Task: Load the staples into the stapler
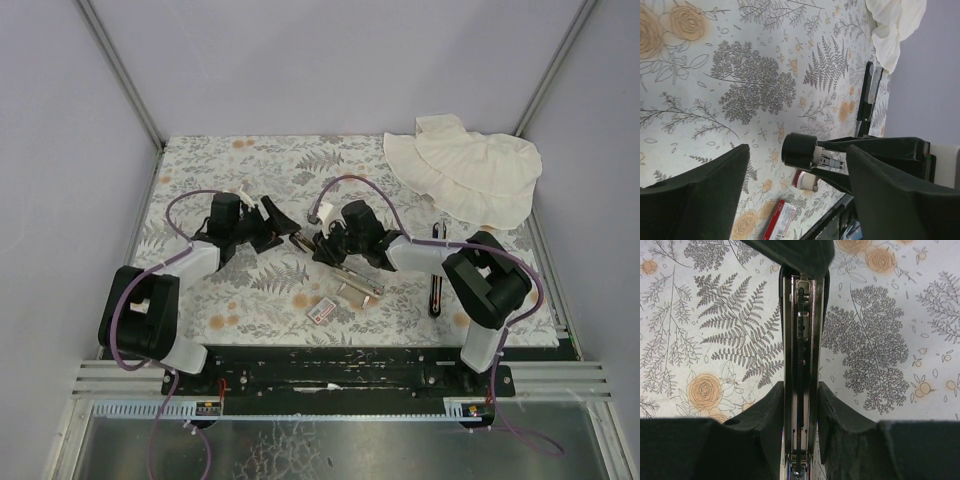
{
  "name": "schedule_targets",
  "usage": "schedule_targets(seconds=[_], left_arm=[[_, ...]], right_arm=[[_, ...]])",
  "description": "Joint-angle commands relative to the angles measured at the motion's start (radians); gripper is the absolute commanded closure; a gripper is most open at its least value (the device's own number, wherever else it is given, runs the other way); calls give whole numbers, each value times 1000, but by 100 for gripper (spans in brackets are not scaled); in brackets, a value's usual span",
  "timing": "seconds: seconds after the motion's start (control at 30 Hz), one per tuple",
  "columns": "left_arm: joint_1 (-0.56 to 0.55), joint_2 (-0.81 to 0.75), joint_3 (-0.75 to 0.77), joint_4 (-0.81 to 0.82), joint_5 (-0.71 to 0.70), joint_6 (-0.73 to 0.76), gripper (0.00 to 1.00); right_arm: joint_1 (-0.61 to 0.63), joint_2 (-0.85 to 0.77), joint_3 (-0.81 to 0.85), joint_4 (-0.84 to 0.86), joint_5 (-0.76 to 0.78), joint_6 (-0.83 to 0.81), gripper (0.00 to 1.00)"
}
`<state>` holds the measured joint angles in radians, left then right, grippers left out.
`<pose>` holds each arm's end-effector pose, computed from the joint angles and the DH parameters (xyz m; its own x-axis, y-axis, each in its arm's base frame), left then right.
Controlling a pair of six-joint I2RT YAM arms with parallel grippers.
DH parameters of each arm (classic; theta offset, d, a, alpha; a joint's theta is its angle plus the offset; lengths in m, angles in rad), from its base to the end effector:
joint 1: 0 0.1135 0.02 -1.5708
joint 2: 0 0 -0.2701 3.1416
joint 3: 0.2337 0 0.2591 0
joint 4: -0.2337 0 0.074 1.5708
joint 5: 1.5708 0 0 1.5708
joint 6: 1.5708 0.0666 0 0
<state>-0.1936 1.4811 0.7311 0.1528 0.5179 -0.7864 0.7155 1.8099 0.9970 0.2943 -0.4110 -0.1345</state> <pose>0.3177 -0.0959 0.1805 -0.7925 -0.4713 -0.3871 0.0113 0.6232 -0.7820 0.2981 0.2944 0.1672 -0.2550 -0.3845 -0.8872 -0.9056 0.4165 0.0798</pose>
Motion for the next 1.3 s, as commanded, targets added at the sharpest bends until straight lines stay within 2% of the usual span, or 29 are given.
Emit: schedule_targets(seconds=[0.0,0.23,0.37,0.43,0.57,0.73,0.8,0.93,1.07,1.27], left_arm=[[-1,39,7,145,86,-46,28],[-24,83,35,143,100,-37,53],[-40,95,55,127,99,-18,72],[-49,95,59,122,94,-5,82],[-64,70,53,121,68,8,96],[-69,-12,32,118,-7,20,100],[-69,-58,27,99,-58,37,100],[-68,-153,24,35,-164,78,100],[-69,-208,31,-33,-227,127,100],[-69,-238,34,-119,-274,177,100]], right_arm=[[6,-72,1,120,-41,-24,86],[7,-75,-11,131,-43,-30,87],[7,-82,-10,127,-23,-32,86],[7,-87,-2,107,10,-16,79],[3,-124,17,52,112,35,52],[-41,-285,-28,-4,205,182,27],[-82,-353,-67,-41,262,292,23],[-210,-486,-146,-217,312,518,23],[-329,-537,-249,-308,222,647,27],[-395,-497,-368,-178,20,811,40]])
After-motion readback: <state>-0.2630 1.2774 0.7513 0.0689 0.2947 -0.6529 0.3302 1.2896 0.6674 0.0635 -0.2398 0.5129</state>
